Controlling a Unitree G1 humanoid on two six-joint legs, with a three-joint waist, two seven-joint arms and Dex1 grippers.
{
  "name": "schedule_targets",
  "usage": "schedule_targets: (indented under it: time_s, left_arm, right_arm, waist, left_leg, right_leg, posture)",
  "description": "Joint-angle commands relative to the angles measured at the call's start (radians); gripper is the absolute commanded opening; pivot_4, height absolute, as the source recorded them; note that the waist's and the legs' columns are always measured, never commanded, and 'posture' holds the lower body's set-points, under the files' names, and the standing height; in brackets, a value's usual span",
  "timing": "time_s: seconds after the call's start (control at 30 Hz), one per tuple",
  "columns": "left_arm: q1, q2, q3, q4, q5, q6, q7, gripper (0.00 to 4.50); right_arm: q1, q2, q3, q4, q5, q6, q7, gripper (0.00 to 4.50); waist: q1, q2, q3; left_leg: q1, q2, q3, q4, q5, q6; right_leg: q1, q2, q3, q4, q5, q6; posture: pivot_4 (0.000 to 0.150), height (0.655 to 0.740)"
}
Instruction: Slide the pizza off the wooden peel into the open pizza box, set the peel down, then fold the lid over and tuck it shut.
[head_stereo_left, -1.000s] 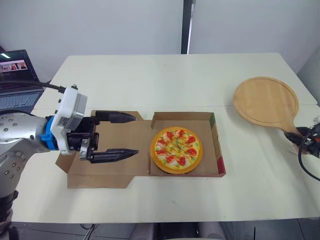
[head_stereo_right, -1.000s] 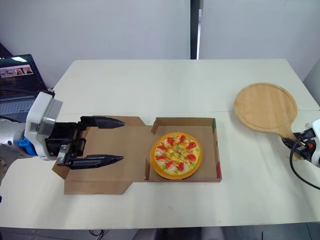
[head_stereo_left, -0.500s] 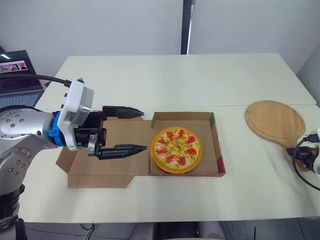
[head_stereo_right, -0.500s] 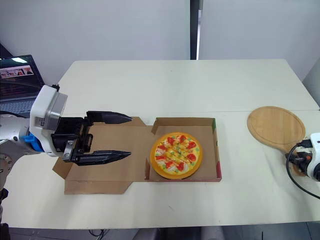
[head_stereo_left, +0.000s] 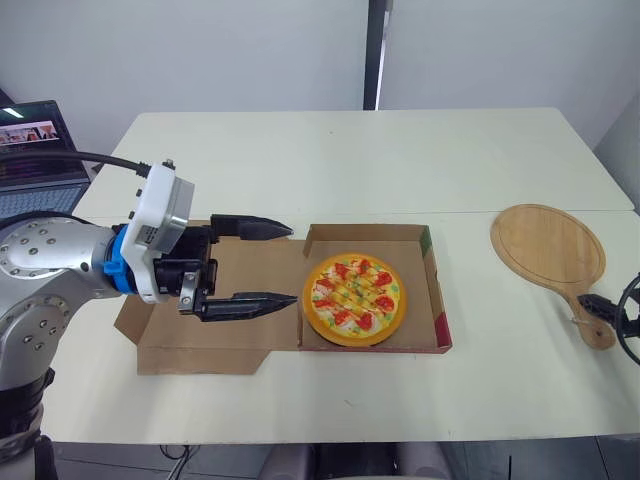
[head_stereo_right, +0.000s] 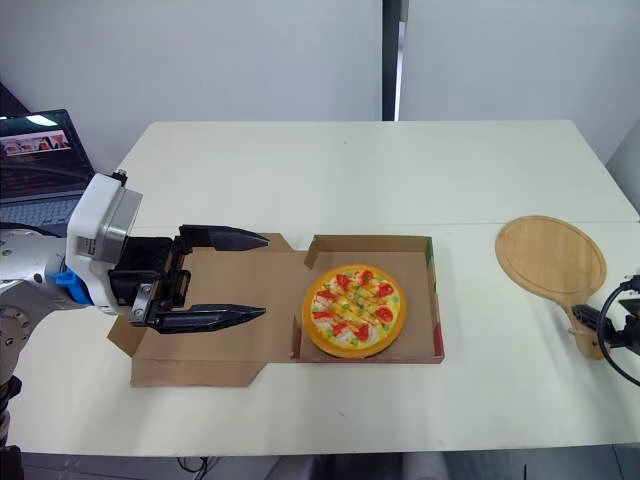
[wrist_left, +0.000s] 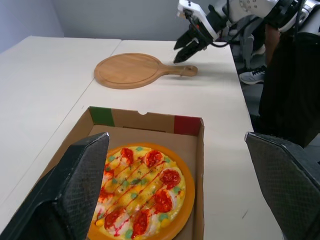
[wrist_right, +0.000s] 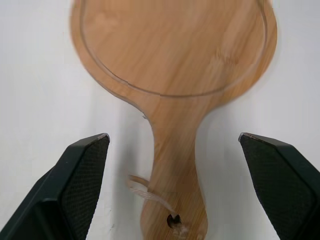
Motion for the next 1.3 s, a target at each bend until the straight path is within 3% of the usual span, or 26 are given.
schedule_targets:
  time_s: [0.03,0.4,0.63,0.8,1.07,1.2,1.3]
  left_arm:
    - [-0.021,-0.005,-0.004,0.006,0.004,-0.018,0.001,4.5]
    - [-0.021,-0.018,0.018,0.01,-0.002,-0.016,0.037,4.5]
    - [0.049,-0.025,0.095,-0.007,0.003,0.023,0.183,4.5]
    - [0.225,-0.078,0.237,-0.036,0.0,0.034,0.296,4.5]
    - [0.61,-0.257,0.504,-0.128,-0.061,0.05,0.438,4.5]
    - [0.806,-0.327,0.607,-0.13,-0.145,0.092,0.473,4.5]
    - [0.923,-0.368,0.681,-0.094,-0.294,0.129,0.473,4.5]
  right_arm:
    - [0.001,-0.028,-0.007,-0.057,0.026,-0.04,0.038,4.47]
    - [0.022,-0.043,0.032,-0.047,0.033,-0.138,0.09,4.47]
    - [-0.082,-0.062,0.167,0.018,-0.004,-0.343,0.134,4.47]
    - [-0.276,-0.03,0.302,0.083,0.004,-0.458,0.171,4.47]
    - [-0.556,0.035,0.553,0.121,0.011,-0.635,0.355,4.47]
    - [-0.674,0.056,0.667,0.124,0.03,-0.608,0.464,4.47]
    - [-0.724,0.077,0.724,0.094,0.066,-0.547,0.509,4.47]
  waist:
    - [0.0,0.0,0.0]
    - [0.001,0.0,0.0]
    - [-0.006,0.0,0.0]
    - [-0.008,0.0,0.0]
    - [-0.002,-0.001,0.0]
    - [0.0,-0.001,0.0]
    - [0.007,-0.002,0.0]
  left_leg:
    - [0.0,0.0,0.0,0.0,0.0,0.0]
    - [0.0,0.0,0.0,0.0,0.0,0.0]
    - [0.001,0.0,0.0,0.0,0.0,0.0]
    - [0.001,0.001,0.001,0.0,0.0,0.0]
    - [0.0,0.002,0.0,0.0,0.0,0.0]
    - [0.0,0.003,-0.001,0.0,0.0,0.0]
    - [-0.001,0.002,-0.001,0.0,0.0,0.0]
  right_leg:
    - [0.0,0.0,0.0,0.0,0.0,0.0]
    - [0.0,0.0,0.0,0.0,0.0,0.0]
    - [0.0,0.0,0.0,0.0,0.0,0.0]
    - [0.0,0.0,0.001,-0.001,0.0,0.0]
    - [-0.001,0.0,0.0,-0.003,0.001,-0.001]
    - [-0.001,0.0,-0.001,-0.003,0.001,-0.001]
    - [0.0,0.0,-0.002,-0.003,0.001,-0.002]
  posture:
    - [0.15,0.74]
    - [0.15,0.74]
    - [0.15,0.74]
    - [0.15,0.74]
    - [0.15,0.74]
    - [0.15,0.74]
    - [0.15,0.74]
